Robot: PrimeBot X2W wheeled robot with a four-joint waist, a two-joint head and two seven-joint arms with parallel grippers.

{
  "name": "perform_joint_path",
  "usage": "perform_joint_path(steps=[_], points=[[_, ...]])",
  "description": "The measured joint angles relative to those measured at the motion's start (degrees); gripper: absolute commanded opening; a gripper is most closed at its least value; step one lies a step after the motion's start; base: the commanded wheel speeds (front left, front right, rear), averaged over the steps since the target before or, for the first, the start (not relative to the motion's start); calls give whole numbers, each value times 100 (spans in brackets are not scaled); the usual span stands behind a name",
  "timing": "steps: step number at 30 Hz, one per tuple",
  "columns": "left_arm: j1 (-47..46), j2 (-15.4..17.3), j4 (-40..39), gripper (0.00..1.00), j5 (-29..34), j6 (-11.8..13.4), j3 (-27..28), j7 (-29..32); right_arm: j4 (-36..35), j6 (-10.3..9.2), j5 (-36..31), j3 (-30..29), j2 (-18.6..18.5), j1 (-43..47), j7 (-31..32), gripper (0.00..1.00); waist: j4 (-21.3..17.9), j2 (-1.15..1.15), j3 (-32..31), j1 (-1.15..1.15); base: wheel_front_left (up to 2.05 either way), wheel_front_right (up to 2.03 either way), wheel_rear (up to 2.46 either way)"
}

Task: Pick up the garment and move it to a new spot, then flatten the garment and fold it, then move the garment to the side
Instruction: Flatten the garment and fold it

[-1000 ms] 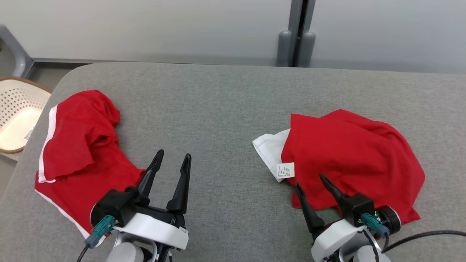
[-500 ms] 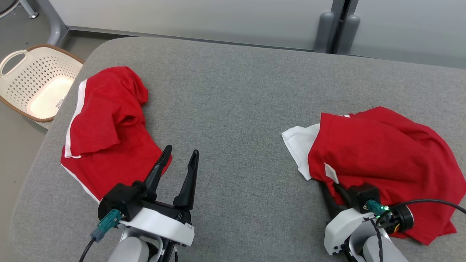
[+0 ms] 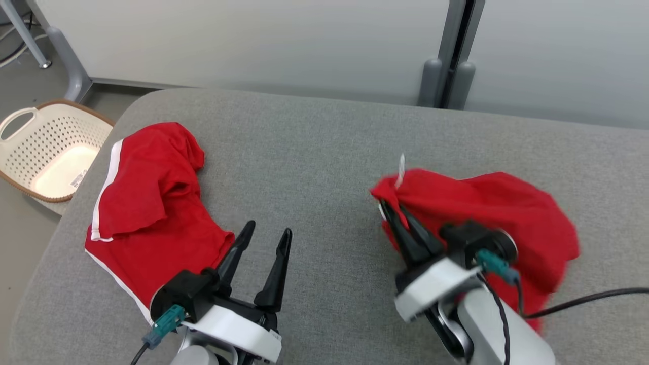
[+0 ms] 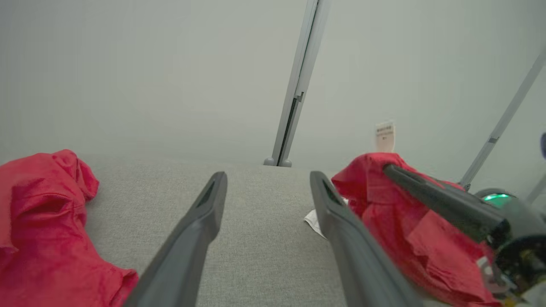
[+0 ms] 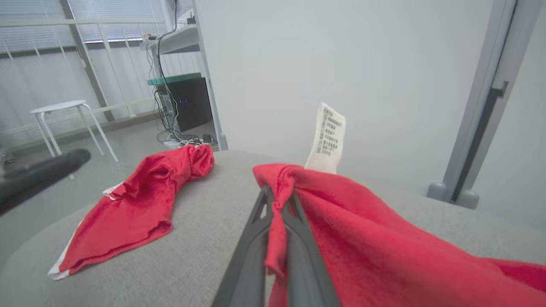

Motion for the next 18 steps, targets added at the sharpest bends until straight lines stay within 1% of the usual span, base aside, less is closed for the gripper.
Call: perform_joint_path(steps=[2,4,5,7,8,9,11,14,16,18], points=[[68,-1,10,100,-5,0,-21,0,-266,0,313,219,-1,-338,-20,0,-23,0,-90,0,0,0,0],[90,5,7,100,-44,0,-14,0,-579,0,778,426,7,-754,-52,0,-50,0,-161,0,0,0,0],[107,5,5,100,-74,0,-5,0,-699,1,1031,479,10,-979,-56,0,-65,0,-188,0,0,0,0],[151,5,13,100,-96,0,-10,0,-872,0,1218,463,14,-1502,-59,0,-94,0,-224,0,0,0,0],[164,1,20,100,-98,0,-15,0,-1005,0,1452,431,-1,-1753,-68,0,-100,0,-240,0,0,0,0],[170,0,25,100,-119,0,-11,0,-1152,0,1746,342,3,-1974,-76,0,-101,0,-261,0,0,0,0],[187,3,13,100,-192,0,36,0,-1326,1,2074,-3,25,-2324,-80,0,-108,0,-289,0,0,0,0],[201,5,-13,100,-240,0,83,0,-1226,0,2138,-593,-35,-2579,-86,0,-111,0,-284,0,0,0,0],[203,0,-32,100,-256,0,108,0,-1157,0,2147,-900,-235,-2564,-85,0,-107,0,-260,0,0,0,0],[208,5,-55,100,-287,0,158,0,-1106,1,2199,-1215,-564,-2456,-88,0,-118,0,-216,0,0,0,0]])
